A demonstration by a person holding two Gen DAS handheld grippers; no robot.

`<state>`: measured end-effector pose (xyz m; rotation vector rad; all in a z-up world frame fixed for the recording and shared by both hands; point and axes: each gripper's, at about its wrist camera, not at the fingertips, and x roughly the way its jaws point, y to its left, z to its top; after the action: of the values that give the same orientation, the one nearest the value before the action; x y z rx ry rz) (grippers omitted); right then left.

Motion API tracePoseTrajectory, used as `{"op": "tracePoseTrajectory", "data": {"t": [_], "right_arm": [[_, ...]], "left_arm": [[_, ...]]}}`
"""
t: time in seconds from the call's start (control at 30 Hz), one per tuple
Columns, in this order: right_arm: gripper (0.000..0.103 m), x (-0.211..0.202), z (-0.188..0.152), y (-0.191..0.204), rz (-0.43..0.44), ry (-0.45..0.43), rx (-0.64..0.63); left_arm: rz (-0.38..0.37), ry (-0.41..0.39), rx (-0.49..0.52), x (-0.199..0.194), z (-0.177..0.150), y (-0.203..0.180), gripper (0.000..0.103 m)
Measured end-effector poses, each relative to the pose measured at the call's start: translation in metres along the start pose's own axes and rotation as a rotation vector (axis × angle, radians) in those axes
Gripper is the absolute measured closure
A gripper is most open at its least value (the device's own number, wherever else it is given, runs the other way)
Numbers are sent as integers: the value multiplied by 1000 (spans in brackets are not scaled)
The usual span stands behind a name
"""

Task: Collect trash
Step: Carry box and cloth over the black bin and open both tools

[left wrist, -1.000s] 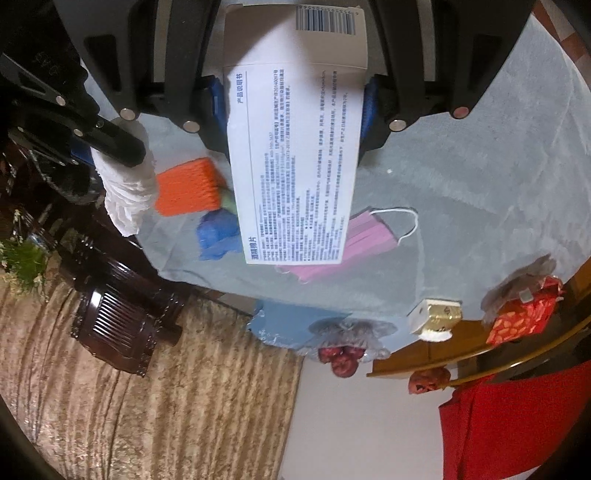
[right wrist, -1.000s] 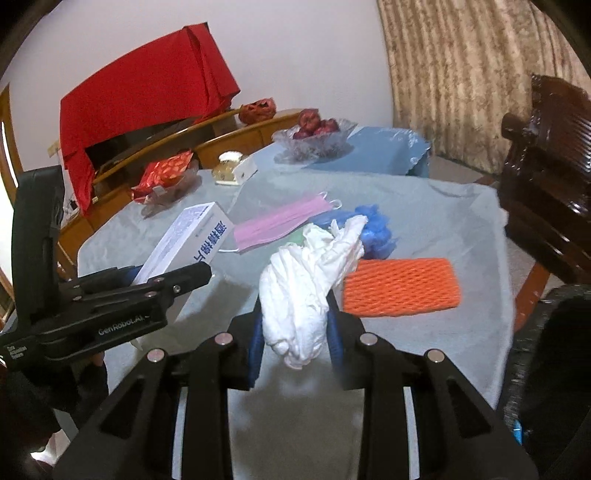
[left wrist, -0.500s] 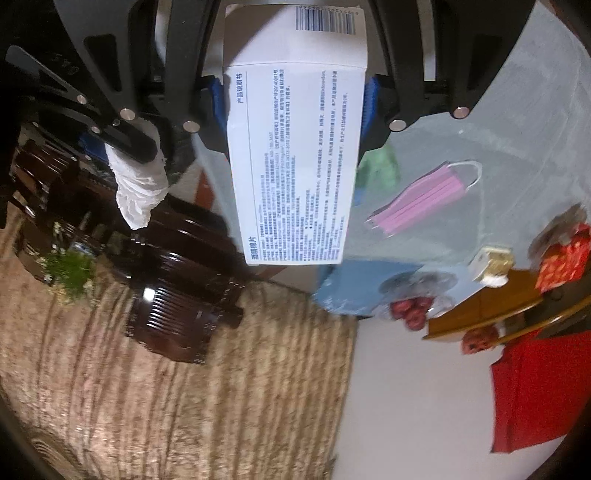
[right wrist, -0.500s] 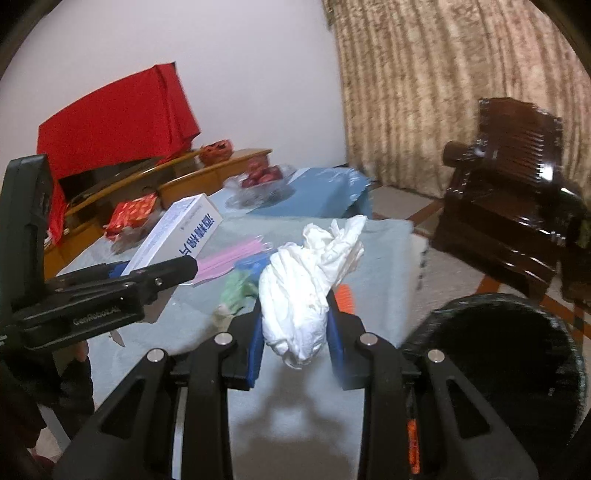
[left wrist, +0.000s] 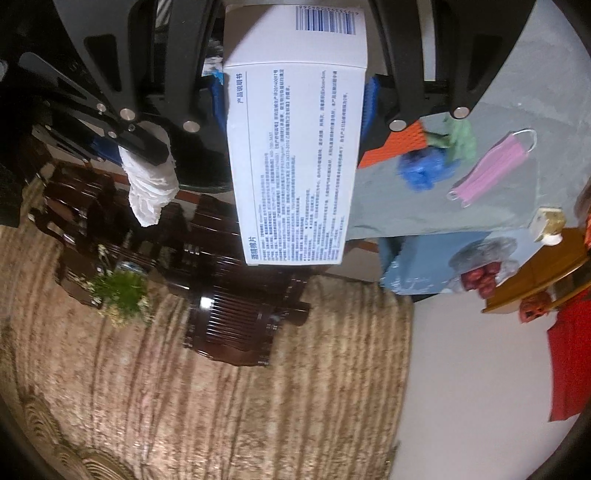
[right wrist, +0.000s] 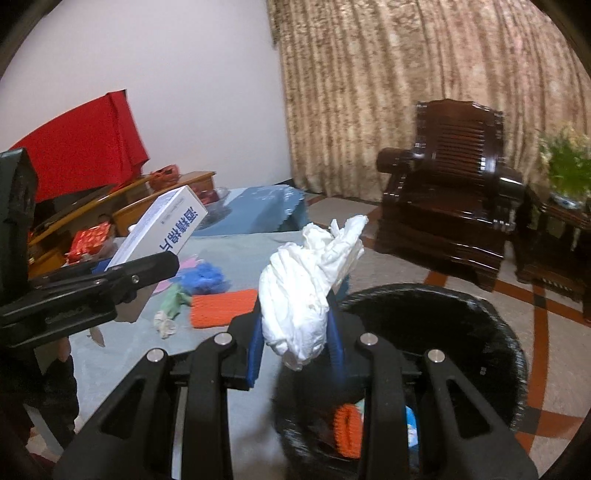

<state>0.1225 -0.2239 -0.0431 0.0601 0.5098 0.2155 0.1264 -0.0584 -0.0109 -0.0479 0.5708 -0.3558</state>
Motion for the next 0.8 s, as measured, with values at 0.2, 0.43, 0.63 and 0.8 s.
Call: {"op": "tracePoseTrajectory", "data": {"t": [0.2,0.43,0.63,0.8], "right_arm": [[74,-14,-11,-33,-69,-3,31],[74,-23,-29,-65,-138,11,69],[74,-18,-44,-89,-182,41,99],[74,-8,-62,-107,-219,77,132]], "left_arm": [[-63,11,45,13,1,-38,49],[-128,42,86,30,-5,-73,49],[-174,67,108,50,-11,-94,49],[-196,89,121,78,-23,-105,49]]}}
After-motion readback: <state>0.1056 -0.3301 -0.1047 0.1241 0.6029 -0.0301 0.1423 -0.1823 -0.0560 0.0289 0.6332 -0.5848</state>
